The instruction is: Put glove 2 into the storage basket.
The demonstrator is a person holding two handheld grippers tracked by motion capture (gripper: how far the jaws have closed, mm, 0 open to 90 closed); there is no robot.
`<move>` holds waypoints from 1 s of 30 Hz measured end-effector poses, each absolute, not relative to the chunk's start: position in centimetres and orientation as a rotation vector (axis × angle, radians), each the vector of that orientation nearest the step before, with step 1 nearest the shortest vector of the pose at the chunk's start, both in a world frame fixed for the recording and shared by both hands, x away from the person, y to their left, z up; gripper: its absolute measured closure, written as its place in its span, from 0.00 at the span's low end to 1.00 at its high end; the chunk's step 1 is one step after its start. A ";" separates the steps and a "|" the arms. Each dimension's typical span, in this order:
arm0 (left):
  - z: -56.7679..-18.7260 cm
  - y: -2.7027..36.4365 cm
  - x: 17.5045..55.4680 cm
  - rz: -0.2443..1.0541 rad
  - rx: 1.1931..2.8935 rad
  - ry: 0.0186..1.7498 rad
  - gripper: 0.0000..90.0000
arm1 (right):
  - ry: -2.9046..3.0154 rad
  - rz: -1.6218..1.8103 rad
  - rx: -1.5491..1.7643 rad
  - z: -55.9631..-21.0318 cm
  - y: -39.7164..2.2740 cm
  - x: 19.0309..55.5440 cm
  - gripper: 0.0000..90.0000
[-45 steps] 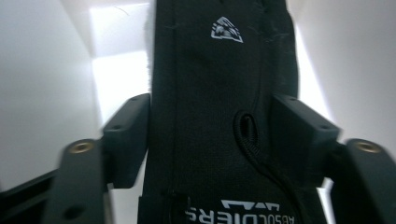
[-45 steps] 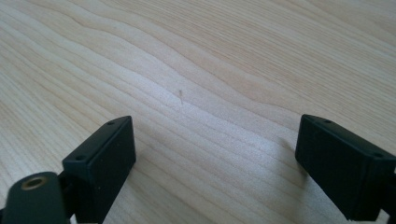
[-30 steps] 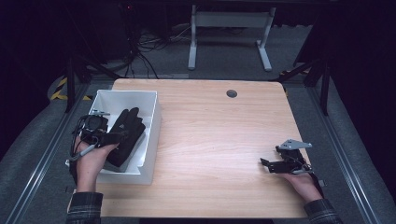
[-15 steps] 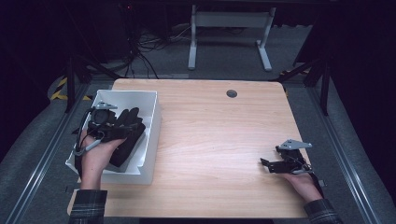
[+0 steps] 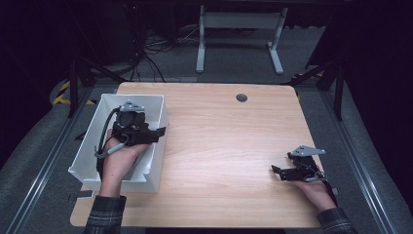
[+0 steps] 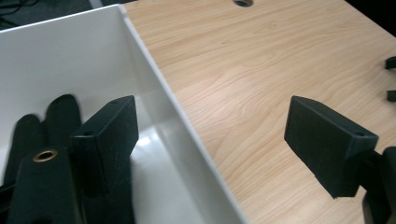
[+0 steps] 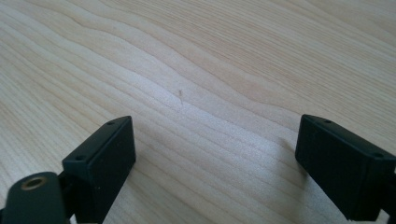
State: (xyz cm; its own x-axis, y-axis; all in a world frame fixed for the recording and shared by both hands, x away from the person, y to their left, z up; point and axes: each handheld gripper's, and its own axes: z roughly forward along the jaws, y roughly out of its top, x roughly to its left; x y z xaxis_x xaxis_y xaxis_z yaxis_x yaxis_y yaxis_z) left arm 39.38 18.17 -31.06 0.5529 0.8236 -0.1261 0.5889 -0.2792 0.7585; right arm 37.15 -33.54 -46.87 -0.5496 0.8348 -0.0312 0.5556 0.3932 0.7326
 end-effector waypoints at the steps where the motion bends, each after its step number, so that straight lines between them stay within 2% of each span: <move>1: -31.0 17.7 39.4 0.371 1.990 1.126 0.21 | 2.261 0.964 1.198 -46.9 -33.5 37.2 0.14; 17: -32.0 9.9 38.1 0.302 2.071 0.934 0.20 | 2.261 0.964 1.198 -46.9 -33.5 37.2 0.14; 30: -34.8 6.2 37.0 0.287 2.112 0.872 0.18 | 2.263 0.966 1.197 -46.9 -33.6 37.1 0.14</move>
State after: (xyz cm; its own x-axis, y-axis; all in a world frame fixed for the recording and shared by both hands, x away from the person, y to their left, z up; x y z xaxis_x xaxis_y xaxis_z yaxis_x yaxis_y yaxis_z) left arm 37.02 6.18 -34.84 0.7350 0.6720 -0.0908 0.4863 -0.4290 0.7612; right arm 37.10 -33.58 -46.87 -0.5519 0.8334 -0.0298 0.5548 0.3936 0.7330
